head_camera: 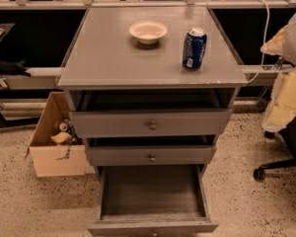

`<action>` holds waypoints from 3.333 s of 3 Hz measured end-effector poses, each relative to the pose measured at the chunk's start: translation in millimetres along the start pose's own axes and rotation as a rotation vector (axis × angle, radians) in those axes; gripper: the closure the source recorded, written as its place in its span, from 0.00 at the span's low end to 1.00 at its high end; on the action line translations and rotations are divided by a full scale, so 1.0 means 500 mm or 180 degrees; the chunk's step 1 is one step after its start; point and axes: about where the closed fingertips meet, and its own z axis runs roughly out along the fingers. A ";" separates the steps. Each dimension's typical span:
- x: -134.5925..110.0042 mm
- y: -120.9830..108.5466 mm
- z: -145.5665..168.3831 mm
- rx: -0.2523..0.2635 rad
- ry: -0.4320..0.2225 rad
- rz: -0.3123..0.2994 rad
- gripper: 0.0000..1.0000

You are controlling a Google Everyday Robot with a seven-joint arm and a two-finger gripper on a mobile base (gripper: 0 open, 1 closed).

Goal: Place pepsi can into bottom drawer

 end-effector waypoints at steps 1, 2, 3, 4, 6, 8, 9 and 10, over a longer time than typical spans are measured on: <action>0.000 0.000 0.000 0.0000 0.0000 0.0000 0.00; -0.007 -0.041 0.033 0.0027 -0.0183 0.0094 0.00; -0.034 -0.131 0.127 0.0059 -0.0568 0.0295 0.00; -0.035 -0.135 0.128 0.0074 -0.0576 0.0305 0.00; -0.082 -0.330 0.166 0.0362 -0.0968 0.0471 0.00; -0.159 -0.480 0.217 0.0304 -0.1579 0.0878 0.00; -0.194 -0.513 0.239 0.0232 -0.1750 0.0994 0.00; -0.212 -0.532 0.273 0.0163 -0.1795 0.1080 0.00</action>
Offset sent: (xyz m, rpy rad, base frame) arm 0.0837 -0.0030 -0.0356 0.2076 -0.0506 -0.0544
